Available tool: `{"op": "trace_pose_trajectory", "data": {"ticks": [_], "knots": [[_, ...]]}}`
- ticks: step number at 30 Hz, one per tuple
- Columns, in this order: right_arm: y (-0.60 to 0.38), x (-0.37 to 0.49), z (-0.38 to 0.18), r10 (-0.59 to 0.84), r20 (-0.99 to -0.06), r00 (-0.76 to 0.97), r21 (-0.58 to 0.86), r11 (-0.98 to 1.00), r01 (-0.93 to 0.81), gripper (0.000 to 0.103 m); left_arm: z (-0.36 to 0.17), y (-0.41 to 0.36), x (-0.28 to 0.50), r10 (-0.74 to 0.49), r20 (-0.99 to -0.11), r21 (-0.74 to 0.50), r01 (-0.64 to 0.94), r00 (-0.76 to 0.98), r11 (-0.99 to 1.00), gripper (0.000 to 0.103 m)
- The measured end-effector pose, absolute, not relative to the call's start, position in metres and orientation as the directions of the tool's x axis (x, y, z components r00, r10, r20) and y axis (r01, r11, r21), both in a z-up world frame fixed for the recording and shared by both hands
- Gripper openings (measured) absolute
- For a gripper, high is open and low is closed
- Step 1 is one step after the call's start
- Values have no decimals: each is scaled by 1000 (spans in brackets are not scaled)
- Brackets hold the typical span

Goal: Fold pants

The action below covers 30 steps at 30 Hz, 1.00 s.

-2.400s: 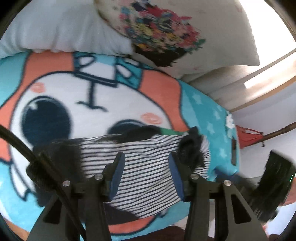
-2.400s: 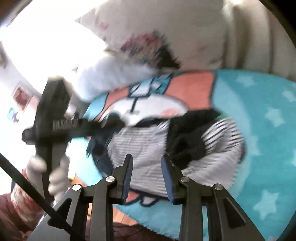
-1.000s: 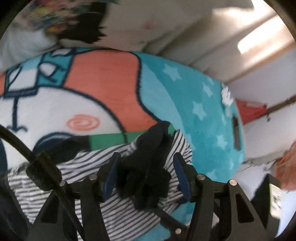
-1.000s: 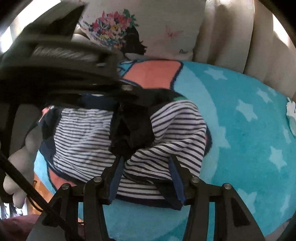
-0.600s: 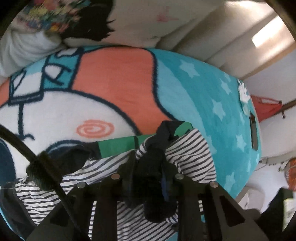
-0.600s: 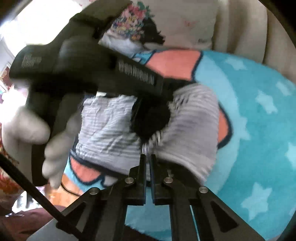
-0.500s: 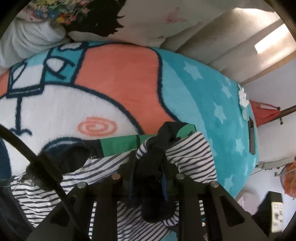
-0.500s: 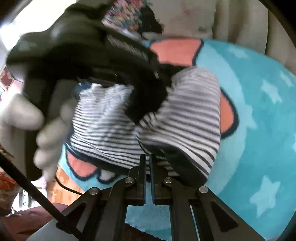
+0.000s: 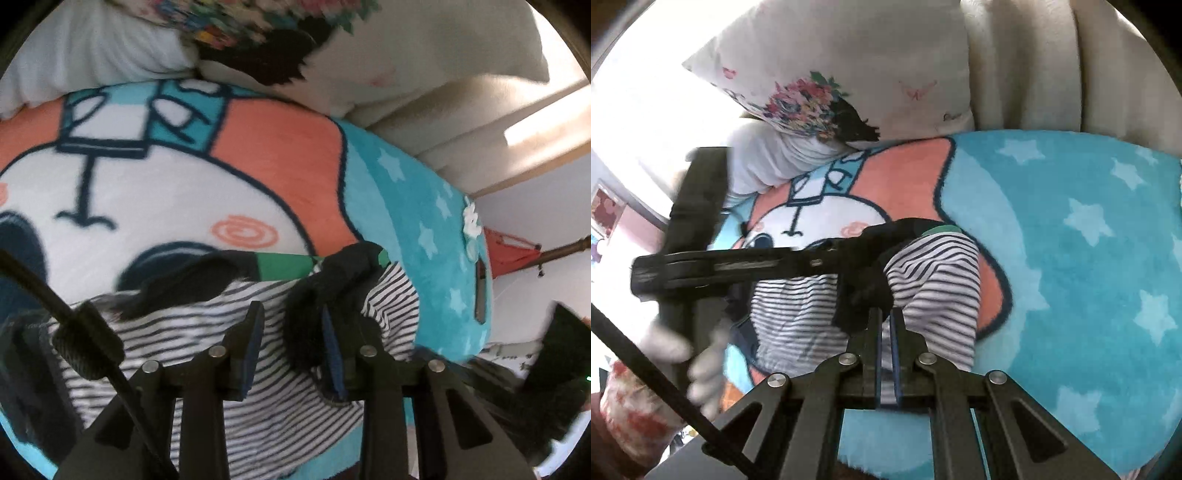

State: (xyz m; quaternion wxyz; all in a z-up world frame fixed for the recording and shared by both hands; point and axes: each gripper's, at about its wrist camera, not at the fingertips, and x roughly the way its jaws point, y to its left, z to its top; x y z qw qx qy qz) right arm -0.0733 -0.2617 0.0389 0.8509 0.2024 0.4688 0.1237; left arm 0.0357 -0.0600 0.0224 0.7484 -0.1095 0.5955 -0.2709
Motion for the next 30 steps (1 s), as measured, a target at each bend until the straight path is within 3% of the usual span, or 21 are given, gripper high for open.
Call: {"op": "trace_pose_trajectory", "data": {"ticks": [5, 11, 19, 21, 25, 28, 30], "knots": [[-232, -40, -7, 397, -825, 403, 432, 902, -3, 5, 43, -4, 21, -533, -814, -489, 225, 232, 843, 38], [-233, -37, 13, 373, -826, 423, 416, 909, 9, 7, 50, 83, 3, -441, -826, -440, 87, 351, 894, 42], [-162, -28, 51, 441, -782, 439, 431, 893, -129, 34, 39, 170, -26, -253, -867, -321, -95, 429, 942, 44], [-131, -19, 51, 470, -787, 400, 440, 882, -171, 36, 34, 179, -30, -244, -872, -318, -113, 424, 941, 44], [-64, 0, 50, 505, -800, 324, 444, 861, -246, 56, 27, 201, -40, -254, -871, -336, -134, 421, 932, 44], [-27, 14, 48, 490, -818, 301, 422, 867, -263, 67, 23, 213, -46, -263, -869, -348, -139, 419, 927, 44], [-2, 28, 45, 453, -845, 285, 383, 884, -268, 68, 20, 220, -49, -269, -868, -356, -145, 418, 923, 44]]}}
